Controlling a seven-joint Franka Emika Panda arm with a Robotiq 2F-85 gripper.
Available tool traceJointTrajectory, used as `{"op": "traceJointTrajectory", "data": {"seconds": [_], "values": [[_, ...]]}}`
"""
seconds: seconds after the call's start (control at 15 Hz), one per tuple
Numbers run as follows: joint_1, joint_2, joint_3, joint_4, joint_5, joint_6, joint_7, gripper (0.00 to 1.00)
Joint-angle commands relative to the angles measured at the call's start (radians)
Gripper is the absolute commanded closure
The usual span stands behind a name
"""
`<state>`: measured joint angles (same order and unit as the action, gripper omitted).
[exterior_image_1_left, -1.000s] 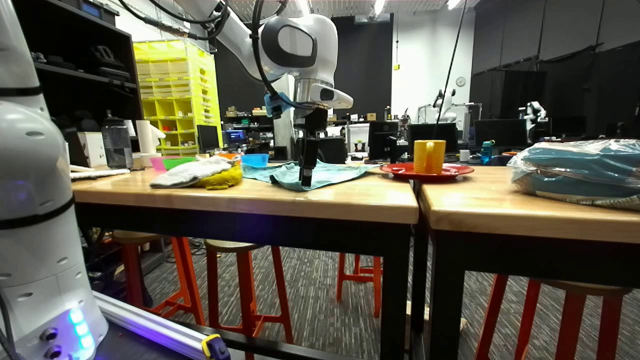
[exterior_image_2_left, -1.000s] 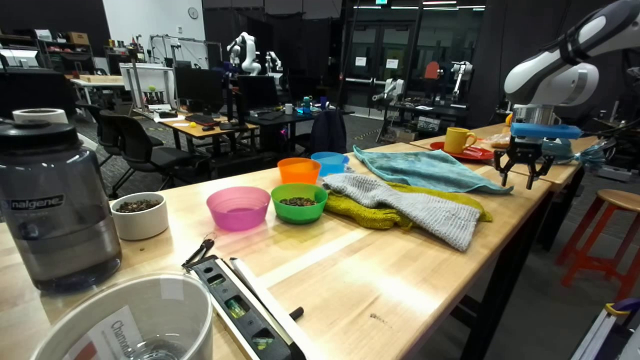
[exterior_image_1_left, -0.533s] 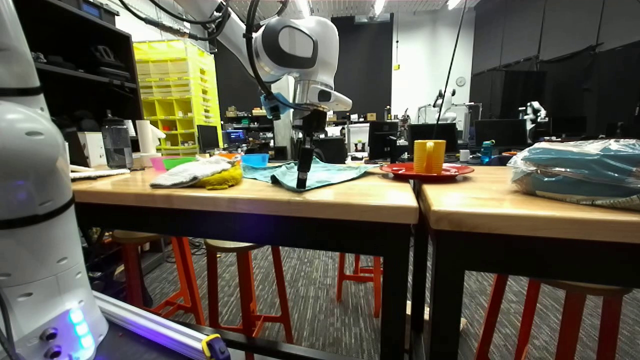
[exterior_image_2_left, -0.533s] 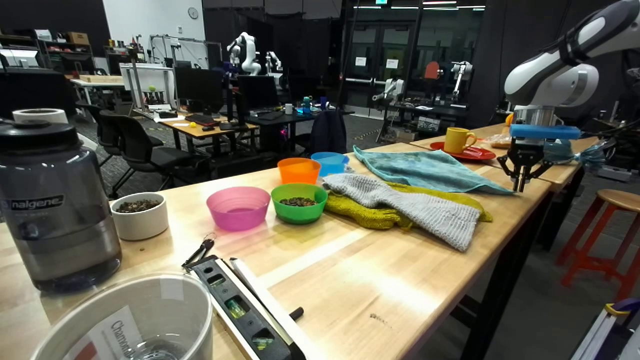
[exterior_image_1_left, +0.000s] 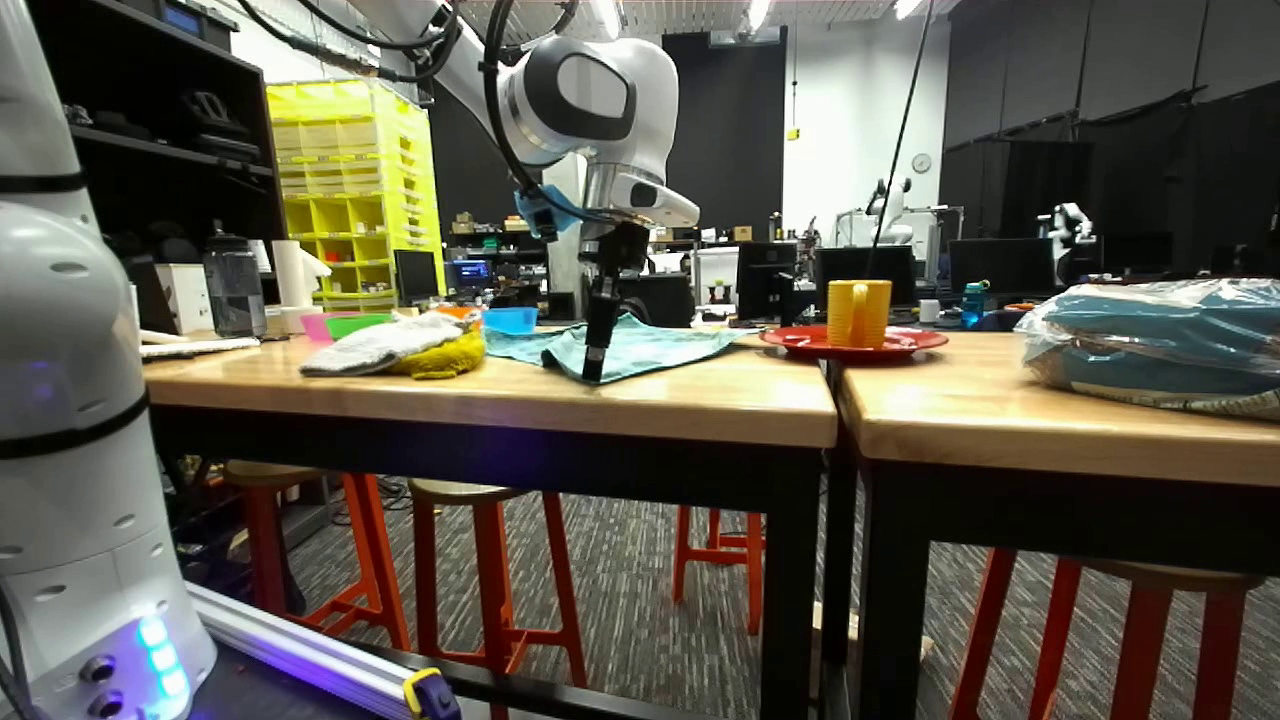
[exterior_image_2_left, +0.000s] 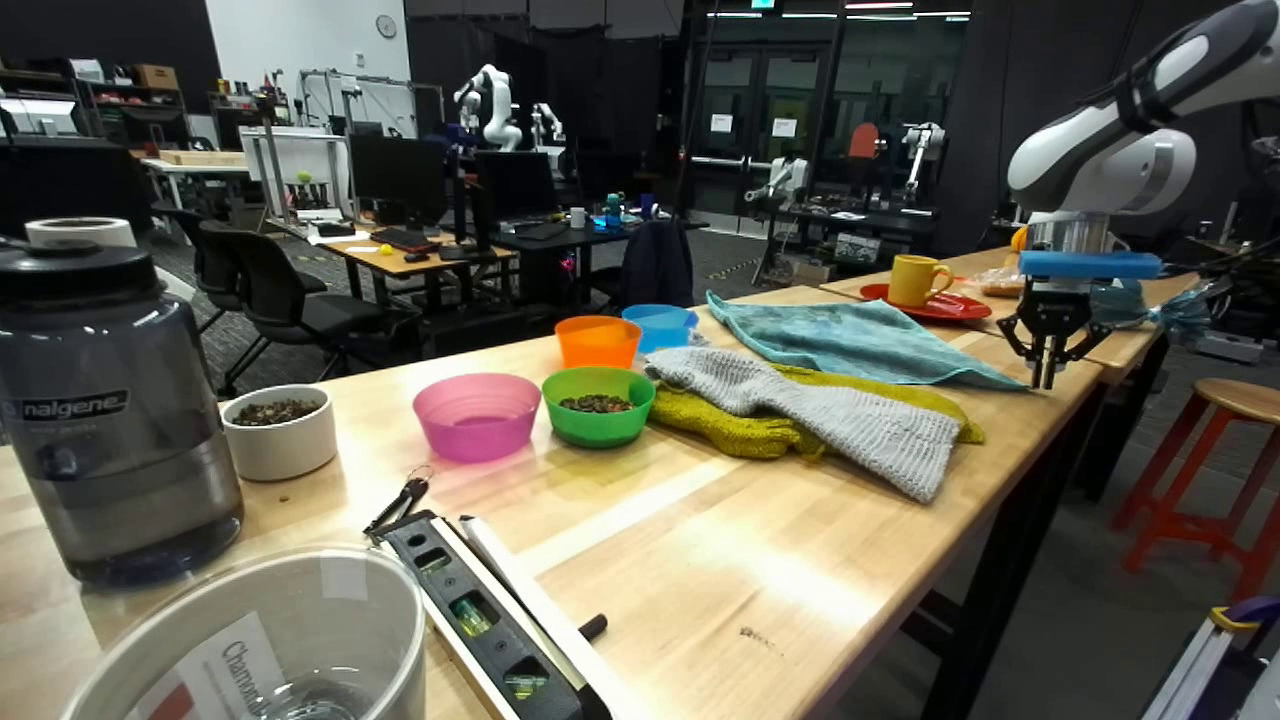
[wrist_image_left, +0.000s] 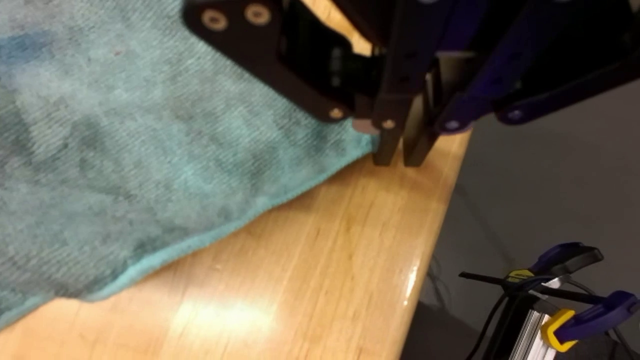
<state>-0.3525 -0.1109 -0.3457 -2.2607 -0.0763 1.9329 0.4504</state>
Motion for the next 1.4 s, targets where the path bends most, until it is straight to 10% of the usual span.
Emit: {"op": "traceJointTrajectory", "data": {"seconds": [0.0, 0.6, 1.33], "values": [[-0.008, -0.024, 0.004, -0.002, 0.024, -0.02, 0.006, 0.57], [-0.006, -0.034, 0.001, -0.013, 0.132, -0.003, -0.014, 0.01], [0.001, -0.02, 0.018, -0.037, 0.158, 0.074, -0.012, 0.08]]}}
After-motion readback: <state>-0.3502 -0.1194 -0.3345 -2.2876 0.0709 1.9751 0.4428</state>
